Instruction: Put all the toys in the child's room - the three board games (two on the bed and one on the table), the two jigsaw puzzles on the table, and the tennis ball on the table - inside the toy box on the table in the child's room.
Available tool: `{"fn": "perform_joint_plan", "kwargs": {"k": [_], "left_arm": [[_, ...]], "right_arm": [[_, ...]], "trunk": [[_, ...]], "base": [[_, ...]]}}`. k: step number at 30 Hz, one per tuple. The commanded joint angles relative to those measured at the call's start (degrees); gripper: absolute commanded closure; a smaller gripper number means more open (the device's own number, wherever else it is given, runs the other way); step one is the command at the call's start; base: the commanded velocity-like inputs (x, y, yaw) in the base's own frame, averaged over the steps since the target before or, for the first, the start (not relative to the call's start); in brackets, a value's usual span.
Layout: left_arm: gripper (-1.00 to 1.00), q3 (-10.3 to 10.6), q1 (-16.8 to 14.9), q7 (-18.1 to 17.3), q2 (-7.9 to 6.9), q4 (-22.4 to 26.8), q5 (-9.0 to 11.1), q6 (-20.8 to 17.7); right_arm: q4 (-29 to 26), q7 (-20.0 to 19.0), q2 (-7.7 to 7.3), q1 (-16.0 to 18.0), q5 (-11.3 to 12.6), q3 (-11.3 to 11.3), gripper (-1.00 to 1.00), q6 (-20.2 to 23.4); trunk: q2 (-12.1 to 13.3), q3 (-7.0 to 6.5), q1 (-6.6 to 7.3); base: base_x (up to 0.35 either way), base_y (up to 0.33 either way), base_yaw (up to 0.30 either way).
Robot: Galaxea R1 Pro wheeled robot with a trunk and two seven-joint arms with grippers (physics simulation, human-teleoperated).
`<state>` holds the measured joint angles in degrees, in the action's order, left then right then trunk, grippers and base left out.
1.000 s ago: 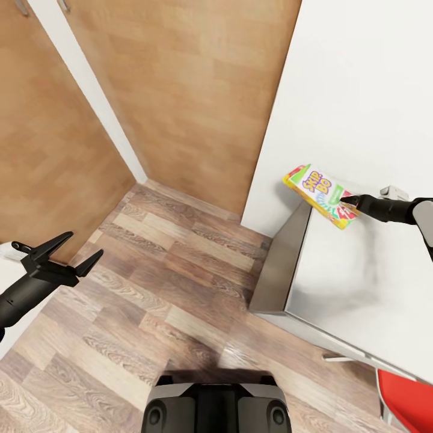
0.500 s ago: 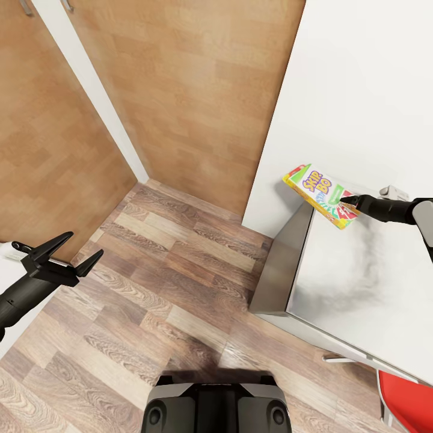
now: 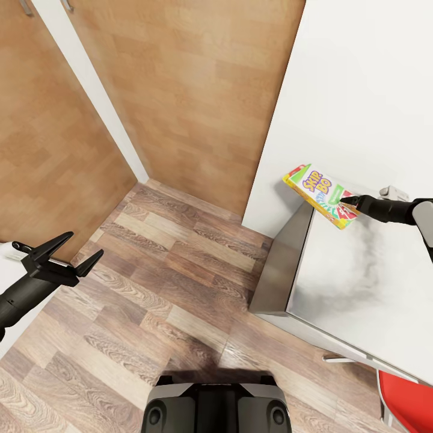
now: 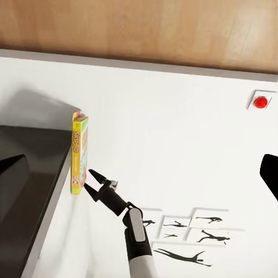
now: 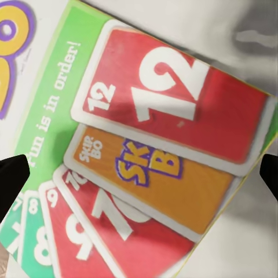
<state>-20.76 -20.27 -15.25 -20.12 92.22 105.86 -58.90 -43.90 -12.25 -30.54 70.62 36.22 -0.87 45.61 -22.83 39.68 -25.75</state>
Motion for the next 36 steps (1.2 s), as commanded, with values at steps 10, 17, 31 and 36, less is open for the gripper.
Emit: {"fn": "perform_joint_plan", "kwargs": {"k": [10,17,31,36], "left_arm": [[-1.00,0.0,0.0,-0.4,-0.01,0.0,-0.5,-0.2],[-1.00,0.0,0.0,-0.2,0.04,0.0,-0.5,-0.1],[-1.00,0.0,0.0,0.1,0.58,0.0,-0.5,-0.1],[-1.00,0.0,0.0,0.1,0.65,0.0,-0.5,-0.1]], "right_arm": [[0.1,-0.1,-0.14,0.0,-0.2,0.0,-1.00,0.0],[-0.1,-0.2,-1.61,0.1,-0.1,0.2,-1.00,0.0],[-2.1,-0.3,-5.72,0.1,0.3,0.4,-1.00,0.4],[-2.8,-0.3,-6.00,0.1,0.3,0.4,-1.00,0.5]], "trunk": [[-0.1,0.07,-0.03],[-0.1,0.07,-0.03],[-0.1,0.07,-0.03],[-0.1,0.07,-0.03]], "base": [[0.000,0.000,0.000],[0.000,0.000,0.000],[0.000,0.000,0.000],[0.000,0.000,0.000]]}}
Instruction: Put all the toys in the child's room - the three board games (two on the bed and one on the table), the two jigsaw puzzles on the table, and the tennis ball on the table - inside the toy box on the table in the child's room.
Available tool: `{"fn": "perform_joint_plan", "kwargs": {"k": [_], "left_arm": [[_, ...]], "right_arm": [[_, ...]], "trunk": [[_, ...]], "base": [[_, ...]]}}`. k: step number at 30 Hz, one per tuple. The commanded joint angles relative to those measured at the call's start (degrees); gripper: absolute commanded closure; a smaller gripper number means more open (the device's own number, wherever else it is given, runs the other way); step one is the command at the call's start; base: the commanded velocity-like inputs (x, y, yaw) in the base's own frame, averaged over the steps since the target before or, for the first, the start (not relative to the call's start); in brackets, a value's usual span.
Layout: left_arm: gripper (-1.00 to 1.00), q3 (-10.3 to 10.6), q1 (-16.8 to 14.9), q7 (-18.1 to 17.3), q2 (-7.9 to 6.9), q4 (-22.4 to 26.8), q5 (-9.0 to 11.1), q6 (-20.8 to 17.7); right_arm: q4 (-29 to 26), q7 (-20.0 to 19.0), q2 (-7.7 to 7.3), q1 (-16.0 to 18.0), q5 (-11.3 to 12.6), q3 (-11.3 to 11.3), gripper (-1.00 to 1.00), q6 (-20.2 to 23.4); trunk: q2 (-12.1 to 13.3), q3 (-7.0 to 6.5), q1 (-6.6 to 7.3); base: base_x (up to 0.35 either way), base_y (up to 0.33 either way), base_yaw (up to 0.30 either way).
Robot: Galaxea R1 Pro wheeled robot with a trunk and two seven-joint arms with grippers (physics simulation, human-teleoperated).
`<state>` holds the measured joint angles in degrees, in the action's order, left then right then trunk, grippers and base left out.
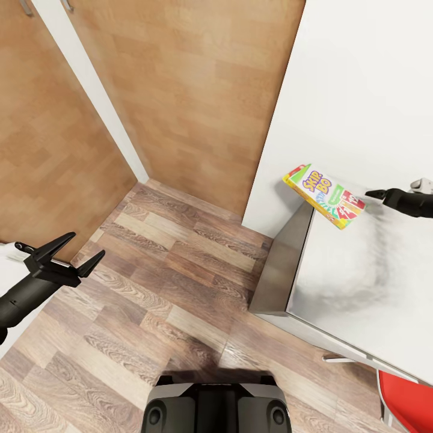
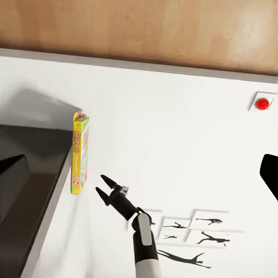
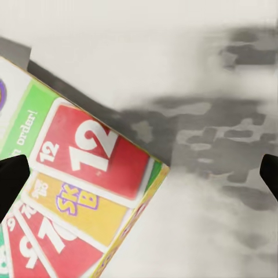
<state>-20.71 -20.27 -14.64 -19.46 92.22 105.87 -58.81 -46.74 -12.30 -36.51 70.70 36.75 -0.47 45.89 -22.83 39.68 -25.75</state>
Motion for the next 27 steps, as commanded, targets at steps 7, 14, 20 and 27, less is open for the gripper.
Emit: {"fn": "perform_joint_plan", "kwargs": {"k": [7,14,20,27], "left_arm": [[-1.00,0.0,0.0,-0.4,0.02,0.0,-0.5,-0.1],[-1.00,3.5,-1.6,0.2,2.65,-0.3,-7.3,0.6],[-1.00,9.5,-6.7,1.8,7.79,-2.2,-18.9,1.0],[-1.00,12.2,-9.4,3.2,13.35,-4.0,-27.4,1.1]], "right_arm": [[-0.4,-0.3,-0.15,0.0,-0.2,-0.1,-1.00,0.3],[-6.5,-0.6,-0.55,-4.6,-0.2,-0.1,-1.00,0.9],[-20.2,-2.0,-2.11,-16.8,0.0,1.9,-1.00,1.9],[-31.4,-2.8,-2.47,-29.9,0.4,12.1,-1.00,2.8]], "trunk": [[-0.1,0.07,-0.03],[-0.1,0.07,-0.03],[-0.1,0.07,-0.03],[-0.1,0.07,-0.03]], "base": [[0.000,0.000,0.000],[0.000,0.000,0.000],[0.000,0.000,0.000],[0.000,0.000,0.000]]}}
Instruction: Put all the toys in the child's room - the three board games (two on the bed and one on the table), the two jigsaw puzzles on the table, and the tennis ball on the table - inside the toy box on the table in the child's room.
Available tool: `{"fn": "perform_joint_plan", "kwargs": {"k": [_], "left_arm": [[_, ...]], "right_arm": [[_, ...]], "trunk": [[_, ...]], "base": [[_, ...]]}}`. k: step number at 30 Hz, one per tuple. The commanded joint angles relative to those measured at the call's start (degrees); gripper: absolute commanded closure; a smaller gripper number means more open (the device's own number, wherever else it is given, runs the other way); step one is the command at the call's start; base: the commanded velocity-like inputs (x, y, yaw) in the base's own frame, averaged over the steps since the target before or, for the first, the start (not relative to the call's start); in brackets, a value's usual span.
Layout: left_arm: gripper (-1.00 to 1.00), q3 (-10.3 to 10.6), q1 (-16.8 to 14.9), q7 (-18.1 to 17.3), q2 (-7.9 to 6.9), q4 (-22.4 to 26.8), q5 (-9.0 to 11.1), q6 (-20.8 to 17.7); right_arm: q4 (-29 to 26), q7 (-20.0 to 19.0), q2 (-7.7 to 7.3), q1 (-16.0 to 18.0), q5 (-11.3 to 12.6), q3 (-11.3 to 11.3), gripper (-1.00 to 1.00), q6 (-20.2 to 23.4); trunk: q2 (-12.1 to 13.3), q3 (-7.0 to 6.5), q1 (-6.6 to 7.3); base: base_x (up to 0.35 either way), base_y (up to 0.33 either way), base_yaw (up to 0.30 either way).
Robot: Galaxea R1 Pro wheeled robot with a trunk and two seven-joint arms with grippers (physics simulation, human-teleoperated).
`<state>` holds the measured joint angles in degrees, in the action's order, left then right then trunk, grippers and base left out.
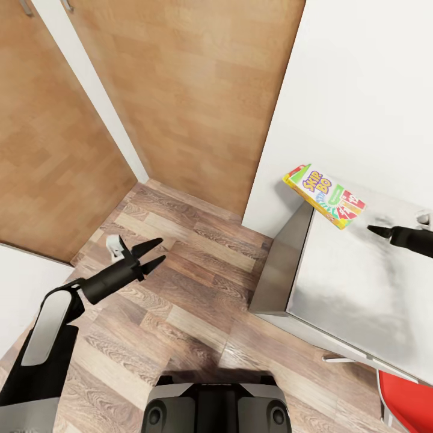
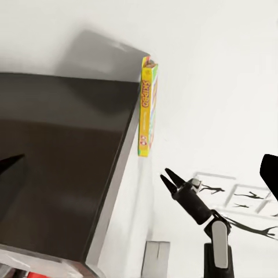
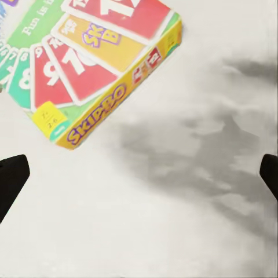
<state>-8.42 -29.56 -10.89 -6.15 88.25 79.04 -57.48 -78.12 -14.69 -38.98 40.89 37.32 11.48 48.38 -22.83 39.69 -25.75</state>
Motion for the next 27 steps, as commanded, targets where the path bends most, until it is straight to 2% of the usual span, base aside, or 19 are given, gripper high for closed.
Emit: {"fn": "perform_joint_plan", "kwargs": {"k": [1,2,6,7,10,11,13,18,23,27], "left_arm": [[-1.00,0.2,-0.3,-0.4,0.82,-0.3,-1.6,-0.2],[-1.00,0.2,-0.3,-0.4,0.82,-0.3,-1.6,-0.2],[-1.00,0.8,-1.0,-0.5,2.67,-0.8,-4.2,-0.1],[-1.00,0.8,-1.0,-0.5,2.67,-0.8,-4.2,-0.1],[-1.00,1.1,-1.2,-0.7,3.30,-1.0,-5.0,-0.1],[-1.00,1.1,-1.2,-0.7,3.30,-1.0,-5.0,-0.1],[-1.00,1.2,-1.3,-0.9,3.53,-1.1,-5.3,-0.1],[-1.00,1.5,-1.4,-1.1,3.78,-1.4,-5.8,-0.1],[-1.00,1.6,-1.4,-1.1,3.85,-2.1,-6.0,0.0],[-1.00,1.7,-1.4,-1.1,3.78,-2.9,-6.9,0.7]], "right_arm": [[-1.9,-0.6,0.07,-2.7,0.0,2.6,-1.00,0.6],[-1.9,-0.6,0.07,-2.7,0.0,2.6,-1.00,0.6],[-9.1,-2.2,0.75,-12.7,1.3,11.1,-1.00,2.2],[-9.1,-2.2,0.75,-12.7,1.3,11.1,-1.00,2.2],[-11.7,-3.9,1.59,-17.4,1.9,15.8,-1.00,2.9],[-11.7,-3.9,1.59,-17.4,1.9,15.8,-1.00,2.9],[-12.7,-4.8,1.95,-19.2,2.1,17.9,-1.00,3.2],[-13.7,-5.8,2.33,-21.0,2.3,20.1,-1.00,3.4],[-14.1,-6.1,2.52,-21.6,2.3,20.8,-1.00,3.5],[-14.2,-6.3,2.68,-21.8,2.4,21.1,-1.00,3.5]], "trunk": [[-0.1,0.06,-0.04],[-0.1,0.06,-0.04],[-0.1,0.06,-0.04],[-0.1,0.06,-0.04],[-0.1,0.06,-0.04],[-0.1,0.06,-0.04],[-0.1,0.06,-0.04],[-0.1,0.06,-0.04],[-0.1,0.06,-0.04],[-0.1,0.06,-0.04]], "base": [[0.000,0.000,0.000],[0.000,0.000,0.000],[0.000,0.000,0.000],[0.000,0.000,0.000],[0.055,0.007,0.000],[0.099,0.016,0.000],[0.162,0.035,0.000],[0.226,0.055,-0.034],[0.220,0.058,-0.147],[0.110,0.029,-0.220]]}}
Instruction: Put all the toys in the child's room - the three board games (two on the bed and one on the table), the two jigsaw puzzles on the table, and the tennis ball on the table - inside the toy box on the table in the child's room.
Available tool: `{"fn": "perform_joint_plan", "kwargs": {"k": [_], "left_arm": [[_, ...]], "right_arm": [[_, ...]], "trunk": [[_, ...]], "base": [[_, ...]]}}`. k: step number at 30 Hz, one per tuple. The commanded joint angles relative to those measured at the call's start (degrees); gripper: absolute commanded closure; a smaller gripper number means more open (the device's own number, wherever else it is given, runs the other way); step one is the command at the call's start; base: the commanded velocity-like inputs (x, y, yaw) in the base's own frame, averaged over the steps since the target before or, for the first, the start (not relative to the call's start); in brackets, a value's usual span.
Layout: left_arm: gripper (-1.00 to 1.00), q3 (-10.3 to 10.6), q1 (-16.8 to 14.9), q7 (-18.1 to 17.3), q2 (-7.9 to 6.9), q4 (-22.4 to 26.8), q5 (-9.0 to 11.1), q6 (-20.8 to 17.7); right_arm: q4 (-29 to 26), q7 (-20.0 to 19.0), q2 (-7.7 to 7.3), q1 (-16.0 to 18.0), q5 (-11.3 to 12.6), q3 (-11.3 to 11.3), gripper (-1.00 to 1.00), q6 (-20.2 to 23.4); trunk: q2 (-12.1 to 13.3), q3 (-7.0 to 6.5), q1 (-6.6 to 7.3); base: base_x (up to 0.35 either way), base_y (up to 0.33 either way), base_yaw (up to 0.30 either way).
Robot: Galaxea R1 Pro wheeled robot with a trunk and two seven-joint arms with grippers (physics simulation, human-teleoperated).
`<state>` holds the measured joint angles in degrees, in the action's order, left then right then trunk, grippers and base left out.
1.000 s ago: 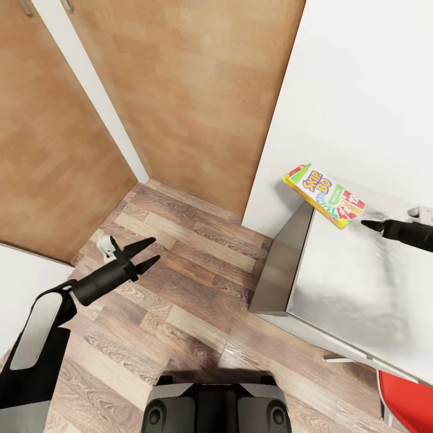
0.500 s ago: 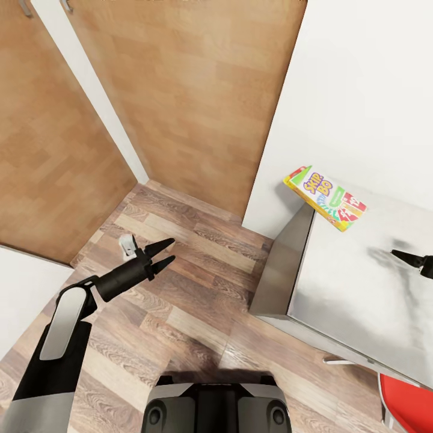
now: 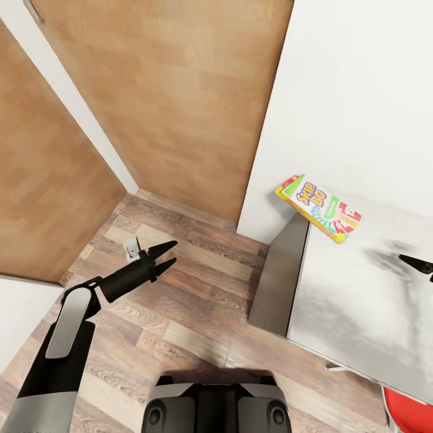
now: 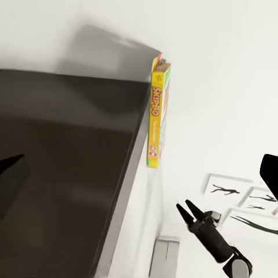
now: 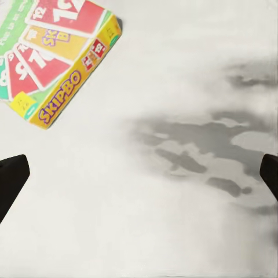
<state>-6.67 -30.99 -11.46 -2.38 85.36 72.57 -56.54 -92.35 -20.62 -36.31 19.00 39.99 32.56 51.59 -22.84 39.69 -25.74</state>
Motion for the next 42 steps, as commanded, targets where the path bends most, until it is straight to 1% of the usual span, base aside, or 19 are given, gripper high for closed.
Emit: {"fn": "perform_joint_plan", "kwargs": {"k": [1,3,4,7,9,13,18,20,22,23,26,27,30,31,34,35,37,38,42], "left_arm": [[-1.00,-0.1,0.0,-0.5,-0.08,-0.4,-1.0,0.1],[-1.00,-0.2,0.0,-0.6,-0.26,-1.5,-2.2,0.8],[-1.00,-0.2,0.0,-0.6,-0.26,-1.5,-2.2,0.8],[-1.00,-0.4,0.0,-0.8,-0.46,-3.0,-3.4,1.4],[-1.00,-0.5,0.0,-1.0,-0.50,-3.4,-3.7,1.6],[-1.00,-0.6,0.0,-3.4,-0.63,-4.9,-4.4,3.0],[-1.00,-0.5,0.0,-5.2,-0.65,-5.8,-5.3,4.2],[-1.00,-0.4,0.0,-6.0,-0.62,-6.4,-6.8,5.1],[-1.00,-0.3,-0.1,-6.6,-0.49,-7.6,-8.8,6.2],[-1.00,-0.3,-0.1,-6.6,-0.49,-7.6,-8.8,6.2],[-1.00,-0.3,-1.1,-7.8,-0.49,-10.6,-11.5,8.2],[-1.00,-0.3,-1.1,-7.8,-0.49,-10.6,-11.5,8.2],[-1.00,-0.3,-3.6,-11.0,-0.57,-14.9,-13.4,9.7],[-1.00,-0.3,-3.6,-11.0,-0.57,-14.9,-13.4,9.7],[-1.00,-0.2,-7.2,-15.3,-0.63,-20.5,-14.8,10.9],[-1.00,-0.2,-7.2,-15.3,-0.63,-20.5,-14.8,10.9],[-1.00,0.0,-10.2,-17.8,-0.61,-24.4,-16.5,11.8],[-1.00,0.0,-10.2,-17.8,-0.61,-24.4,-16.5,11.8],[-1.00,0.3,-15.5,-21.5,-0.64,-31.9,-21.0,14.7]], "right_arm": [[0.0,-0.4,0.05,0.0,-0.3,0.1,-1.00,0.3],[-0.1,-0.5,0.16,-0.1,-0.3,0.2,-1.00,0.3],[-0.1,-0.5,0.16,-0.1,-0.3,0.2,-1.00,0.3],[-0.1,-0.5,0.30,-0.1,-0.3,0.3,-1.00,0.3],[-0.2,-0.5,0.33,-0.1,-0.3,0.3,-1.00,0.3],[-0.2,-0.5,0.40,-0.1,-0.3,0.4,-1.00,0.4],[-0.2,-0.6,0.42,-0.1,-0.3,0.4,-1.00,0.4],[-0.2,-0.6,0.45,-0.1,-0.3,0.4,-1.00,0.4],[-0.2,-0.6,0.48,-0.1,-0.3,0.4,-1.00,0.3],[-0.2,-0.6,0.48,-0.1,-0.3,0.4,-1.00,0.3],[-0.2,-0.6,0.51,-0.1,-0.3,0.5,-1.00,0.3],[-0.2,-0.6,0.51,-0.1,-0.3,0.5,-1.00,0.3],[-0.2,-0.6,0.52,-0.1,-0.3,0.5,-1.00,0.3],[-0.2,-0.6,0.52,-0.1,-0.3,0.5,-1.00,0.3],[-0.2,-0.6,0.53,-0.1,-0.2,0.5,-1.00,0.3],[-0.2,-0.6,0.53,-0.1,-0.2,0.5,-1.00,0.3],[-0.2,-0.7,0.60,-0.1,-0.2,0.4,-1.00,0.3],[-0.2,-0.7,0.60,-0.1,-0.2,0.4,-1.00,0.3],[-0.3,-0.7,1.29,0.4,-0.2,0.2,-1.00,0.3]], "trunk": [[-0.1,0.06,-0.04],[-0.1,0.06,-0.04],[-0.1,0.06,-0.04],[-0.1,0.06,-0.04],[-0.1,0.06,-0.04],[-0.1,0.06,-0.04],[-0.1,0.06,-0.04],[-0.1,0.06,-0.04],[-0.1,0.06,-0.04],[-0.1,0.06,-0.04],[-0.1,0.06,-0.04],[-0.1,0.06,-0.04],[-0.1,0.06,-0.04],[-0.1,0.06,-0.04],[-0.1,0.06,-0.04],[-0.1,0.06,-0.04],[-0.1,0.06,-0.04],[-0.1,0.06,-0.04],[-0.1,0.06,-0.04]], "base": [[0.073,0.019,-0.241],[0.053,0.014,-0.252],[0.047,0.012,-0.255],[0.031,0.008,-0.265],[0.019,0.005,-0.271],[0.011,0.003,-0.275],[0.005,0.001,-0.279],[0.003,0.001,-0.271],[0.002,0.000,-0.205],[0.002,0.000,-0.182],[0.001,0.000,-0.119],[0.001,0.000,-0.093],[0.001,0.000,-0.061],[0.000,0.000,-0.048],[0.000,0.000,-0.031],[0.000,0.000,-0.024],[0.000,0.000,-0.018],[0.000,0.000,-0.016],[0.000,0.000,-0.009]]}}
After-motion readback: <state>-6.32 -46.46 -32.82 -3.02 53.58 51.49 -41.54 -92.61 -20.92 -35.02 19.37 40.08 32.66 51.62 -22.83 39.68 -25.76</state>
